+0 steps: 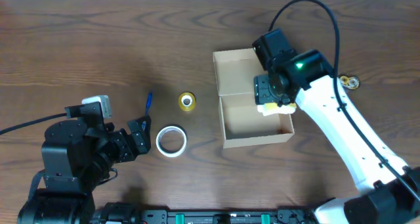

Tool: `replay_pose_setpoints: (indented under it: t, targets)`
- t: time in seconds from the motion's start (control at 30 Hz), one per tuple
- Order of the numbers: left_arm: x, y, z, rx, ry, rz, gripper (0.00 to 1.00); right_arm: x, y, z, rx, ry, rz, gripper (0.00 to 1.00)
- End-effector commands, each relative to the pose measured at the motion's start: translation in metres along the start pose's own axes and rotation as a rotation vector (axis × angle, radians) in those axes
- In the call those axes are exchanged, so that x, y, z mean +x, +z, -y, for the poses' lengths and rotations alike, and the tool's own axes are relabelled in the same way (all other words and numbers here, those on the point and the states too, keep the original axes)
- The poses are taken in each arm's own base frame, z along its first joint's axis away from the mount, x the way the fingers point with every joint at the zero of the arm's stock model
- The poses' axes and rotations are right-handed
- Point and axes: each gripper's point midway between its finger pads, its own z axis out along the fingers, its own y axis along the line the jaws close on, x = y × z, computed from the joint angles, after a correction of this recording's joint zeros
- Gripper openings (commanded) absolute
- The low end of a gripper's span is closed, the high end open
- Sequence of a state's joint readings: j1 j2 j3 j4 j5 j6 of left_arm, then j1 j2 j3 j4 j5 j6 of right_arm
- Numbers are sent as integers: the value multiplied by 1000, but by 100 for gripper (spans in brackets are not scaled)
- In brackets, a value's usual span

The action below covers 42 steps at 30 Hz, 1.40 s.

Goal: Pack container
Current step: 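Carry the notepad with the right gripper over the cardboard box, then lower the notepad into the box and open the right gripper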

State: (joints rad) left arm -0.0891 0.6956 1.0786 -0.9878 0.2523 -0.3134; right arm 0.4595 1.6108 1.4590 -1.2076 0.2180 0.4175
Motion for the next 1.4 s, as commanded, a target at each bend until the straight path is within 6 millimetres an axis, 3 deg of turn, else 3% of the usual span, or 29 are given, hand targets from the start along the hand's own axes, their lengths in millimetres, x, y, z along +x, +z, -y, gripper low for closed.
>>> replay_pose_setpoints:
  t: [0.0,0.4,0.6,0.93,1.37]
  targets:
    - [-8,-7,1,-10,29,35,95,7,7,1,17,9,-1,73]
    - [-8,-7,1,-10,29,35,95,33,50,-11,-31,2,-59,75]
    - [-9,-7,1,-9,30,37,96,32,65,-13,-40,-8,-44,76]
    - [-7,-7,0,-12,30,30,95,29,108,-20,-14,-60,-92,75]
    - [-8,-7,0,-15,55,33,95,13,116,7,33,-53,-60,77]
